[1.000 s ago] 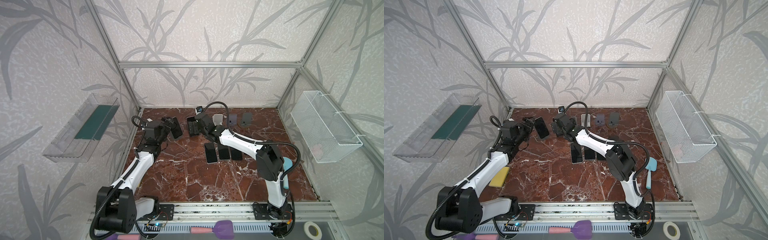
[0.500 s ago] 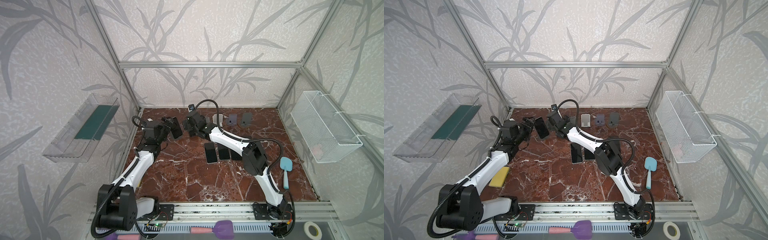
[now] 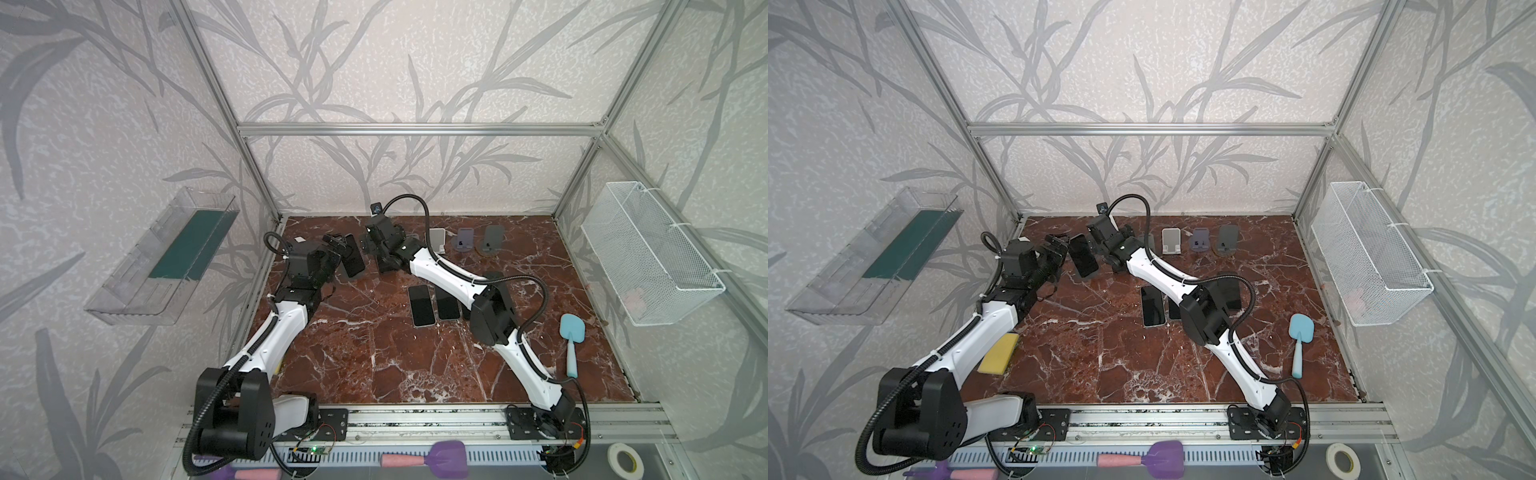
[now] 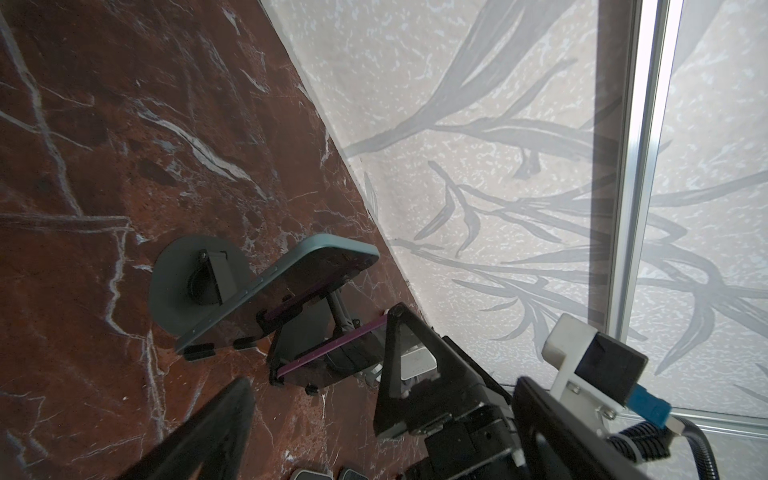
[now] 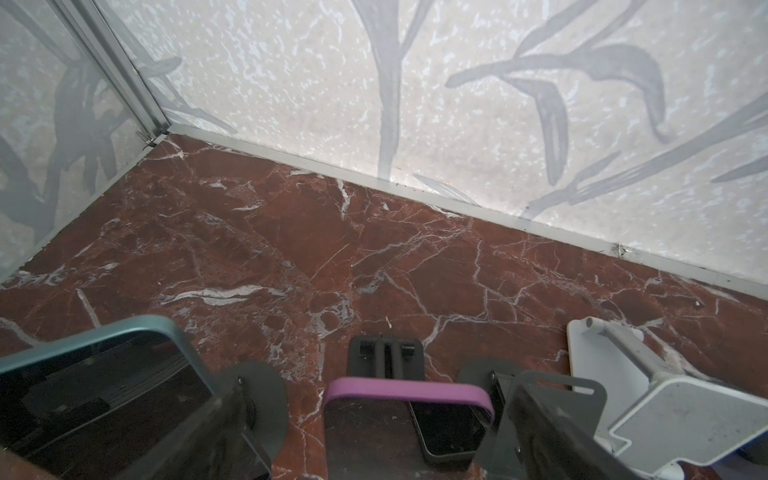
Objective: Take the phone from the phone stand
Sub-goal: 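Close the right gripper on the purple-framed phone and lift it off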
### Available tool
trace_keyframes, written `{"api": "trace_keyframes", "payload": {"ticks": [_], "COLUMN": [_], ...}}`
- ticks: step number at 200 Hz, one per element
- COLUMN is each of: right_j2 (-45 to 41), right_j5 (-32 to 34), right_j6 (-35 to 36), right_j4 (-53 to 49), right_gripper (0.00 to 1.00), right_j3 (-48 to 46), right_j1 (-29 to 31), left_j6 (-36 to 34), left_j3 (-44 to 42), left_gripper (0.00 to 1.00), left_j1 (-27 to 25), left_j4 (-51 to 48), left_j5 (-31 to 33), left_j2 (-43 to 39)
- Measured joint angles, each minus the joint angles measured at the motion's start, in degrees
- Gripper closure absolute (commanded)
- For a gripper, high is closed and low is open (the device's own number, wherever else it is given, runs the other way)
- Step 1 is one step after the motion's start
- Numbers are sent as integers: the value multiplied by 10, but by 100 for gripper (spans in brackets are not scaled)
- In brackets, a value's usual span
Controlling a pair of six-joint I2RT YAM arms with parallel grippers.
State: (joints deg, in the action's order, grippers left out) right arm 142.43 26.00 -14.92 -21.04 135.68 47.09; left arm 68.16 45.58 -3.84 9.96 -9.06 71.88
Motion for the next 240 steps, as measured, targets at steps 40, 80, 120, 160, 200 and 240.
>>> {"api": "trace_keyframes", "payload": {"ticks": [40,80,120,160,200,240], "right_j2": [2,2,18,41,46,47], "right_j5": [1,-5,-16,-32,-46,-67], "right_j6": [0,-3,-12,-23,-38,-50], "right_j4": [-17,-23,-29,-37,-44,-46], "right_gripper": [1,1,0,4,12,13], "right_j3": [3,3,20,41,46,53], "right_j1": [-6,-16,-24,-29,-31,-36], "left_j6": [0,2,5,7,9,9], "left_j3": [0,0,0,0,0,0], "left_gripper": [3,4,4,4,4,4], "left_j1": [2,3,4,5,6,6], "left_j4": [2,2,4,4,4,4], "left_j5": [-7,-16,-19,-22,-26,-29], "left_j2": [7,12,15,17,18,18]}}
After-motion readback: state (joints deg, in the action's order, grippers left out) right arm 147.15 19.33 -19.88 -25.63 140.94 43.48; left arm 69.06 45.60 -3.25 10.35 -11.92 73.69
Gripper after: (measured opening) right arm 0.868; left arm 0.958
